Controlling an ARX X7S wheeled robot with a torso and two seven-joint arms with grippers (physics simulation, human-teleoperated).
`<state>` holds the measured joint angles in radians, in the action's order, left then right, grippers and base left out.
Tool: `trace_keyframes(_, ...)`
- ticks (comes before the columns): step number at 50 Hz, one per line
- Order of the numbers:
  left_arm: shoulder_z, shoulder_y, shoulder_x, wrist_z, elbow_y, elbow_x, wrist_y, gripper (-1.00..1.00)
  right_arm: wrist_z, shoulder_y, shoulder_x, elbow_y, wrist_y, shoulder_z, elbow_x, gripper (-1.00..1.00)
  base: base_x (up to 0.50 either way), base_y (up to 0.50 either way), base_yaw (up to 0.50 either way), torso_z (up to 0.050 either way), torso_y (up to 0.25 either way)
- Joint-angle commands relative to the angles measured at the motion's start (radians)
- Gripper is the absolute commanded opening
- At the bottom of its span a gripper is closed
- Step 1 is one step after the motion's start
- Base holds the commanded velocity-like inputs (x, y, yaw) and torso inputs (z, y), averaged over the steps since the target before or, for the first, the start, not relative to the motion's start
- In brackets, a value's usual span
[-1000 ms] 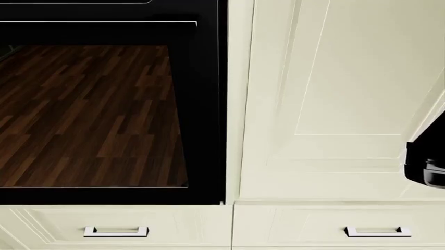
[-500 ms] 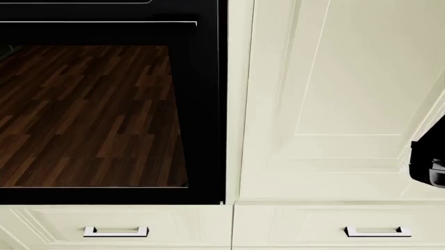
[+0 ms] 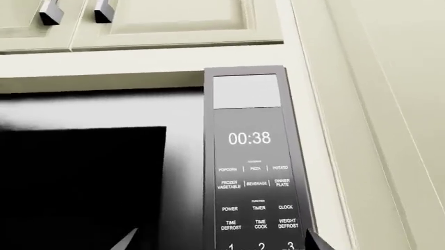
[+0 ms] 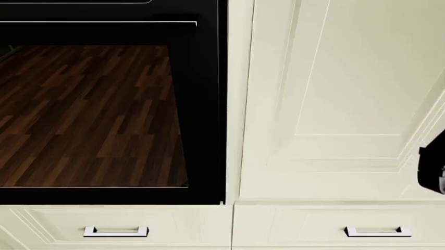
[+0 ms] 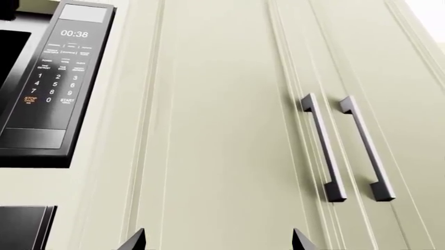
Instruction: Open the microwave door
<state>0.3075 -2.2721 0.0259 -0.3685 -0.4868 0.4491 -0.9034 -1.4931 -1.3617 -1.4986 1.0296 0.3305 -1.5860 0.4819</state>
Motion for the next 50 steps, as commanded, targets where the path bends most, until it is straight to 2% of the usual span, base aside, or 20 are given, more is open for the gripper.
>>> trace_keyframes(1,0.074,-0.038,-0.019,-0.107,-0.299,-0.068,0.21,1.0,-0.01,0.017,-0.008,-0.003,0.012,-0.011,-0.025,1.0,0.0,0.0,0.0,0.0,0.0)
trace_keyframes(17,0.159,-0.083,-0.024,-0.233,-0.517,-0.026,0.301,1.0,0.0,0.006,-0.006,0.005,0.001,0.001,-0.005,1.0,0.0,0.0,0.0,0.0,0.0)
trace_keyframes(26,0.136,-0.08,-0.005,-0.264,-0.548,-0.115,0.269,1.0,0.002,0.0,-0.008,0.01,-0.001,0.007,0.008,1.0,0.0,0.0,0.0,0.0,0.0)
trace_keyframes(42,0.143,-0.026,0.086,-0.292,-0.488,-0.14,0.2,1.0,-0.003,0.002,0.005,0.005,0.0,0.001,0.001,1.0,0.0,0.0,0.0,0.0,0.0)
trace_keyframes(50,0.124,0.036,0.145,-0.334,-0.33,-0.122,0.098,1.0,-0.005,0.007,0.007,-0.002,0.008,-0.001,-0.007,1.0,0.0,0.0,0.0,0.0,0.0)
